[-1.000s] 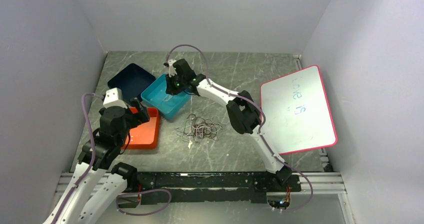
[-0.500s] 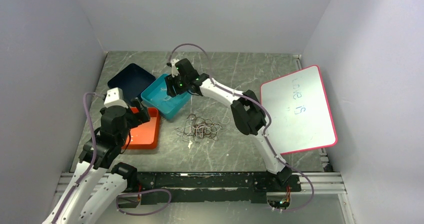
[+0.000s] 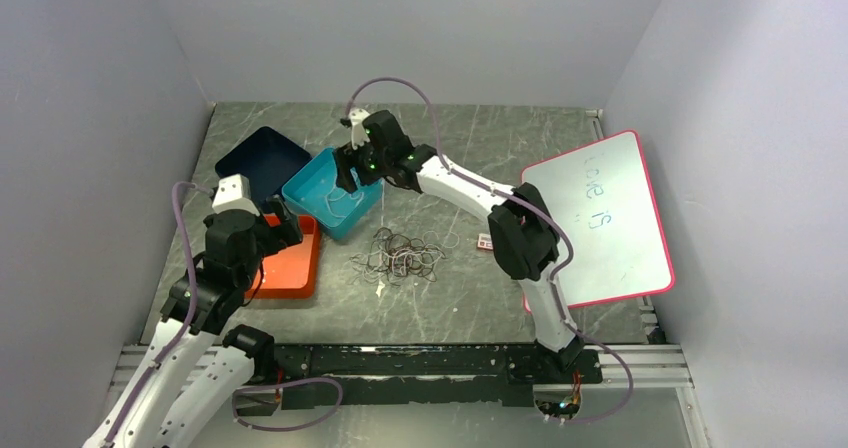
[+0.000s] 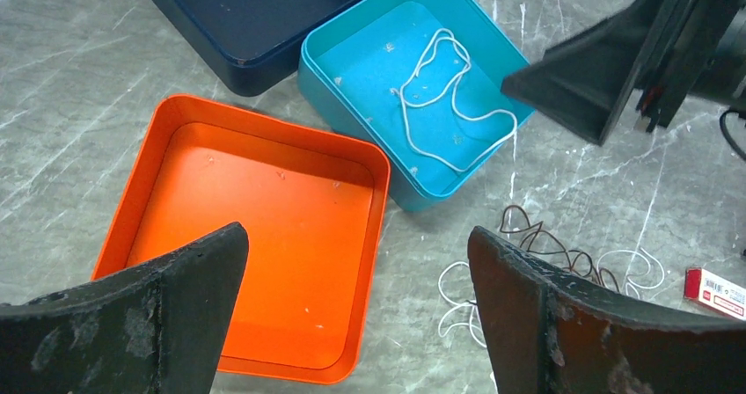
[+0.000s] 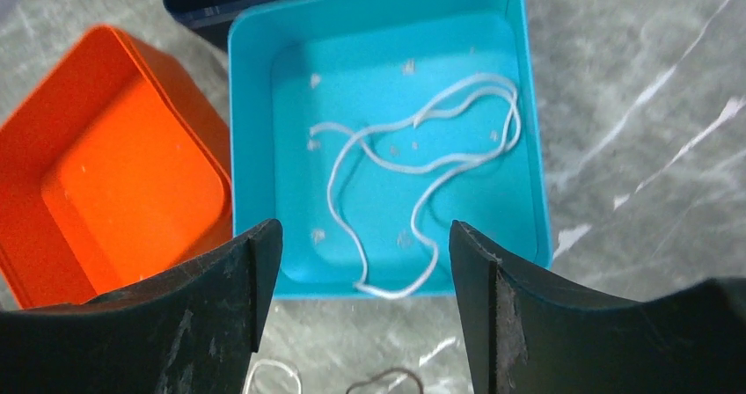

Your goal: Untangle the cables

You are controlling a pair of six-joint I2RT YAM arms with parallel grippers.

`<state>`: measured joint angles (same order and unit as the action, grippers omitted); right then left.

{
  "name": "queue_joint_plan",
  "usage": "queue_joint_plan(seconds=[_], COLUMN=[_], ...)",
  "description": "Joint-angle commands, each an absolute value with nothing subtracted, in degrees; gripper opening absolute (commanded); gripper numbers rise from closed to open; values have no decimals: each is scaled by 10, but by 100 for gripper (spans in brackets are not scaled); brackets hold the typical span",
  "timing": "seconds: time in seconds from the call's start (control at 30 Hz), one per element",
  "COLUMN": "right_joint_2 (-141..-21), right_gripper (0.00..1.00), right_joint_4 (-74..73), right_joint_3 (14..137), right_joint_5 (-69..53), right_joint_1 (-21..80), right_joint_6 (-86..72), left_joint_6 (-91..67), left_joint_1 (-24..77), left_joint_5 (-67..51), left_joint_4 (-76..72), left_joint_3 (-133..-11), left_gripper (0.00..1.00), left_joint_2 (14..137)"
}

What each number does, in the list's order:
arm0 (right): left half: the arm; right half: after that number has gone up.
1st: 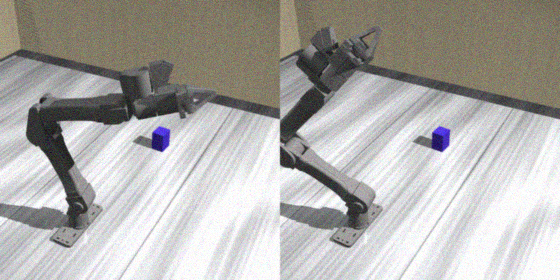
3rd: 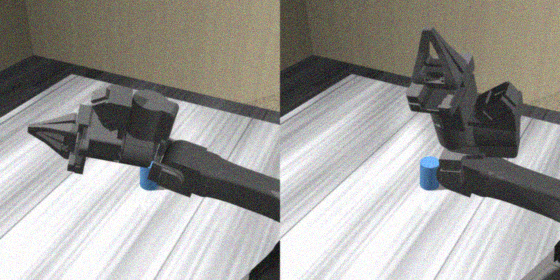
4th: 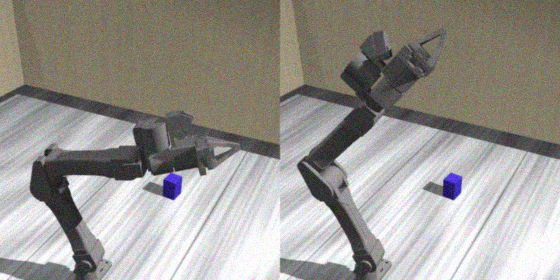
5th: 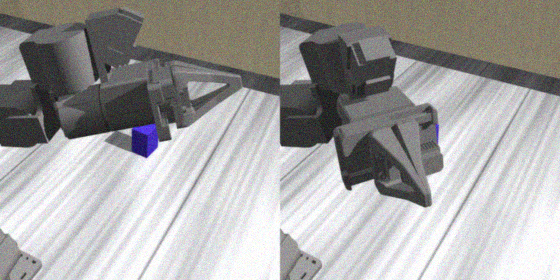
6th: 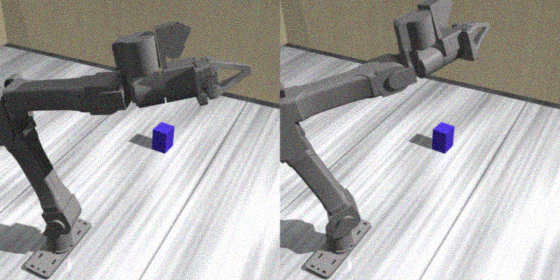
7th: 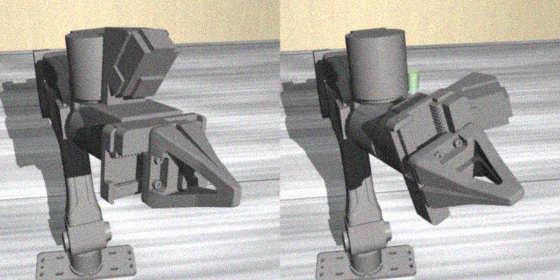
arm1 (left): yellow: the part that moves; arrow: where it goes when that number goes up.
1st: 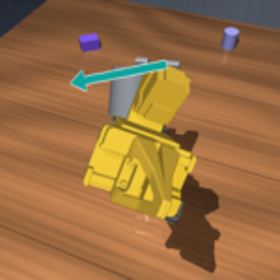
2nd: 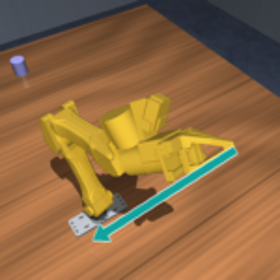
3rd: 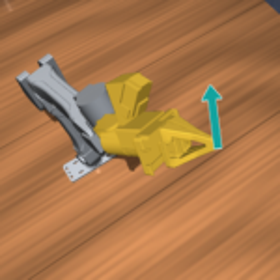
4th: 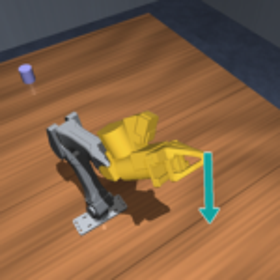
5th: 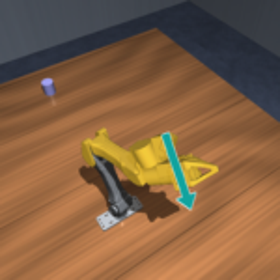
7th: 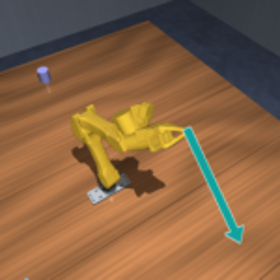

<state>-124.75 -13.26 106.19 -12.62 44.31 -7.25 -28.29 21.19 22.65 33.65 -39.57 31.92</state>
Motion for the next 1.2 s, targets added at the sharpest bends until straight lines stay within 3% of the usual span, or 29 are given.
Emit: queue_joint_plan(seconds=[0.0, 0.37, 0.57, 0.7, 0.93, 1.17], right_joint_2=[-1191, -1035, -977, -944, -869, -772], right_gripper=[72, 67, 60, 56, 54, 56], right_joint_4=[-120, -153, -176, -182, -175, -193], right_joint_3=[1002, 831, 763, 723, 648, 578], right_joint_5=[-128, -77, -41, -35, -14, 93], right_joint_1=[442, 443, 442, 442, 442, 443], right_joint_6=[-71, -105, -118, -133, -186, -240], left_joint_6=[-275, -271, -258, -269, -299, -333], left_joint_1=[209, 209, 209, 219, 363, 415], left_joint_5=[211, 161, 55, -41, 16, 28], left_joint_4=[310, 268, 194, 130, 55, -33], left_joint_3=[-386, -377, -365, -345, -314, -306], left_gripper=[99, 99, 100, 89, 91, 97], left_joint_2=[313, 337, 374, 419, 530, 632])
